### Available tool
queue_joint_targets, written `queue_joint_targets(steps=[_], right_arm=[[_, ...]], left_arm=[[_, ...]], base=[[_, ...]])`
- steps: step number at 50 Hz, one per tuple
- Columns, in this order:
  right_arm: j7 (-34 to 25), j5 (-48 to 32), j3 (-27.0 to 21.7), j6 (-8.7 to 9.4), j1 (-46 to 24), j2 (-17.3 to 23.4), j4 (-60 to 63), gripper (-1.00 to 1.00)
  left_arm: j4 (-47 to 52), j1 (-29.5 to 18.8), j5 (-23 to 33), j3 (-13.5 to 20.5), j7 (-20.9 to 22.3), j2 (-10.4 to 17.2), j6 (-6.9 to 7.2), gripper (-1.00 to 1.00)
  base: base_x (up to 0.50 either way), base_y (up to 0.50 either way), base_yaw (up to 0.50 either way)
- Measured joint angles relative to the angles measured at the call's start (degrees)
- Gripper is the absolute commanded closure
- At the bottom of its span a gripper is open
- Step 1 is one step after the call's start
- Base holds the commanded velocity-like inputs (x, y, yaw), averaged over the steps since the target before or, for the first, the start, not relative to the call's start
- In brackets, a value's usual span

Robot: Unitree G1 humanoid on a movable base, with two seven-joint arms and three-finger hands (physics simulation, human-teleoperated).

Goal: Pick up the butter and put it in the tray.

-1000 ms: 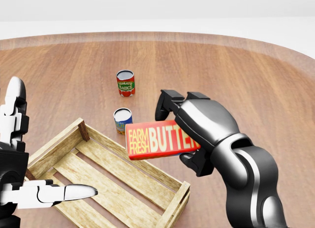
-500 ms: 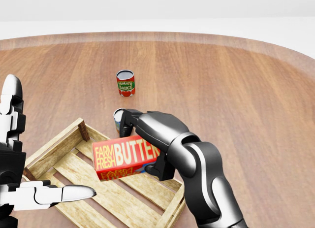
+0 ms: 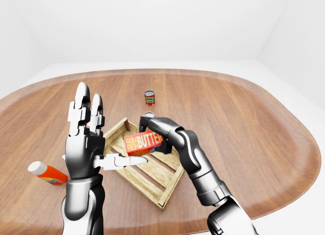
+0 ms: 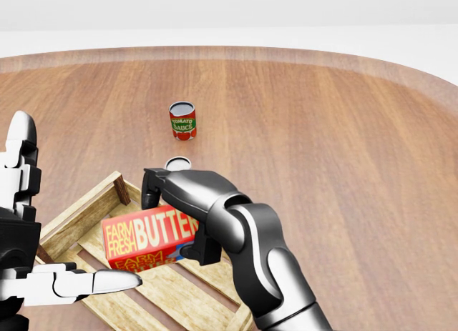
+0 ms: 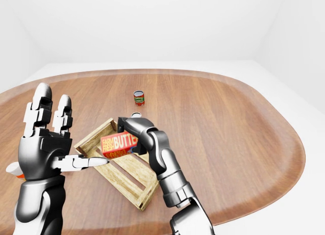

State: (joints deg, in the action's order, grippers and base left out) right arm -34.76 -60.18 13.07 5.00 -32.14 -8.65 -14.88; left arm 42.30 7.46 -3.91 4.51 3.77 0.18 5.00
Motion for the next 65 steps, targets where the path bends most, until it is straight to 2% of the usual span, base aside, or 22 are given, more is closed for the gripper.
queue_joint_targets(steps=[19,61,65], right_arm=[[3.15,-0.88,2.16,-1.76,1.14,-3.12,-6.30,1.00],[17.74,1.58,0.27,-9.96,-6.21,-2.60,-32.39,1.00],[18.88,1.77,0.23,-10.00,-6.77,-2.57,-34.52,1.00]], left_arm=[[-0.02,-0.09,-0.12,0.13,0.03,0.02,0.00,-1.00],[0.79,0.10,-0.20,0.15,0.13,-0.02,0.00,-1.00],[0.78,0.09,-0.18,0.11,0.12,-0.02,0.00,-1.00]], base=[[0.00,0.00,0.00],[0.00,0.00,0.00],[0.00,0.00,0.00]])
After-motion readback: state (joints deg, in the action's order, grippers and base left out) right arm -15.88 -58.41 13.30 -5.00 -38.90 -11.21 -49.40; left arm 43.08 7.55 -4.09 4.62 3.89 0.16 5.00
